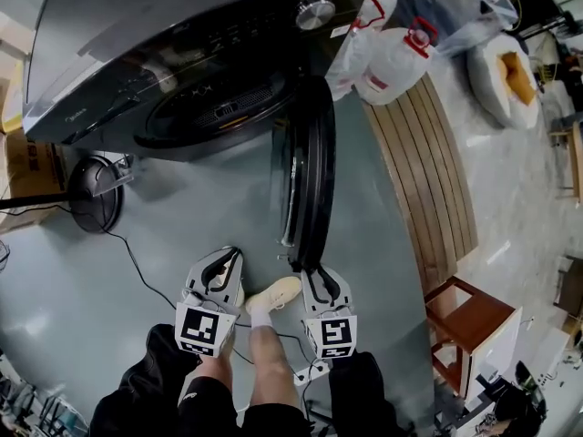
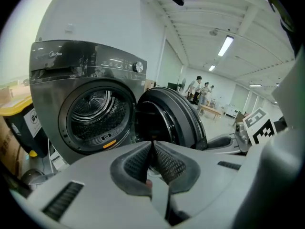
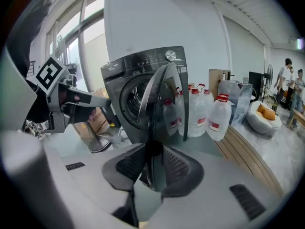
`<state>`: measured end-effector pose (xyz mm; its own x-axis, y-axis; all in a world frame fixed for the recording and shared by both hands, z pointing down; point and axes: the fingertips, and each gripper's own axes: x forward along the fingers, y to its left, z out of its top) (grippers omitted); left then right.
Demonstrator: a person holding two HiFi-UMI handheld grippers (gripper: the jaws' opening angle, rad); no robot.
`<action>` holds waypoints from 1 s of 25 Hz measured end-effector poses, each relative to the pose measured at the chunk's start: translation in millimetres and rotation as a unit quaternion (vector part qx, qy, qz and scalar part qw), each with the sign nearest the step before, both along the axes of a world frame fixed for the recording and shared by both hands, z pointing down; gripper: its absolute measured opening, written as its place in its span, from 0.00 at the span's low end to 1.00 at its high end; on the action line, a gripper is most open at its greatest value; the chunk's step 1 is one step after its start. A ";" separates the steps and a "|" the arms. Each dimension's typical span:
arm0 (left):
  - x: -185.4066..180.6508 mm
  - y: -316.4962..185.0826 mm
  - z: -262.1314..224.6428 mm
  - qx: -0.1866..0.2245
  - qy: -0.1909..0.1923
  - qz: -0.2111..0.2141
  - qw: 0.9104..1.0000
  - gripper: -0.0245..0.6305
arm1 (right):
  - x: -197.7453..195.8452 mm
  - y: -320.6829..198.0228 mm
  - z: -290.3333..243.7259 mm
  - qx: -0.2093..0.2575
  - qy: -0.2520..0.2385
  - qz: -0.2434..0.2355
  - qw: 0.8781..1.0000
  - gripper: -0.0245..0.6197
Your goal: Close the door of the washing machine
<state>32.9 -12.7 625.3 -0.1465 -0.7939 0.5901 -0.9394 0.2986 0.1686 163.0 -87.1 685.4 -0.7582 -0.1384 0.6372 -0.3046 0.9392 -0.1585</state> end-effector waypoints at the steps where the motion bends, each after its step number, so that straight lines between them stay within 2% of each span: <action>1: -3.8 3.7 -0.8 -0.001 0.000 -0.003 1.000 0.09 | -4.0 5.4 -0.6 -0.004 -0.001 -0.004 1.000 0.22; 8: -39.5 30.7 1.2 0.004 -0.006 -0.033 0.999 0.09 | -40.0 40.8 -2.6 -0.019 -0.005 -0.022 1.000 0.23; 11: -48.2 40.0 3.5 -0.008 -0.004 -0.041 0.999 0.09 | -54.3 51.9 -3.2 -0.027 -0.008 -0.031 0.999 0.23; 25: -91.1 87.3 12.4 -0.018 0.002 -0.087 0.996 0.09 | -107.9 93.4 0.6 -0.049 -0.014 -0.029 0.998 0.25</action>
